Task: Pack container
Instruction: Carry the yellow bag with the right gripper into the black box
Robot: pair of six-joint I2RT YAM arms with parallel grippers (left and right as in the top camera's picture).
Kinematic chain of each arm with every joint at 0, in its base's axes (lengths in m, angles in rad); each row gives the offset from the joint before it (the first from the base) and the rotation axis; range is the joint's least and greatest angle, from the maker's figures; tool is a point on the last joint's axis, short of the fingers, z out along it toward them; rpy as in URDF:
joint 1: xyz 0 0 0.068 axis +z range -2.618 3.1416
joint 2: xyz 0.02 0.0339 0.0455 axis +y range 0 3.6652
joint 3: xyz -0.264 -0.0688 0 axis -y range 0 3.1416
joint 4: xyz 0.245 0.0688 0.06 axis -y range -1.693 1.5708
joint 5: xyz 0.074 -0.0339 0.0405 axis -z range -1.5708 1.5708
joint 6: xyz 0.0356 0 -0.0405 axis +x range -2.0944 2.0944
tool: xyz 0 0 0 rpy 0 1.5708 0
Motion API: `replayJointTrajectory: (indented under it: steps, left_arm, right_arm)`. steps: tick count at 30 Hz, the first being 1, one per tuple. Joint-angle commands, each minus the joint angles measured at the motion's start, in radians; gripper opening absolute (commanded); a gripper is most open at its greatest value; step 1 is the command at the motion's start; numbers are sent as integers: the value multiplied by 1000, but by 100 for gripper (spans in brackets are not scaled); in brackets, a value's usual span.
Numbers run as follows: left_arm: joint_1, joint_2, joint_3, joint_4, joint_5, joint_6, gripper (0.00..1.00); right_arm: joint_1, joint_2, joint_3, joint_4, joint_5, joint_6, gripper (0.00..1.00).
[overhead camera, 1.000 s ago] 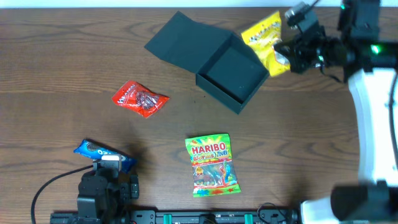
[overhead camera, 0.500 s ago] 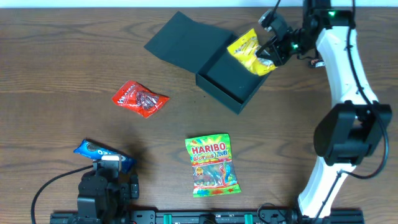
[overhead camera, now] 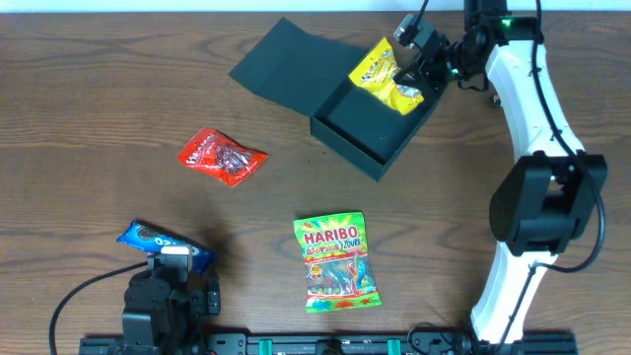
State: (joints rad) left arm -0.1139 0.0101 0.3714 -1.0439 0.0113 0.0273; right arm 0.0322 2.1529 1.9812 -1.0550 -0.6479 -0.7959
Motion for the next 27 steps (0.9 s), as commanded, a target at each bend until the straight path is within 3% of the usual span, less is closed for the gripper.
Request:
replayJointTrajectory:
  steps: [1, 27]
  left_arm:
    - [2, -6, -27, -24, -11, 14, 95]
    - [2, -6, -27, -24, -11, 14, 95]
  right_arm:
    - [5, 32, 25, 13, -37, -32, 1]
    - [-14, 186, 25, 90, -29, 24, 1]
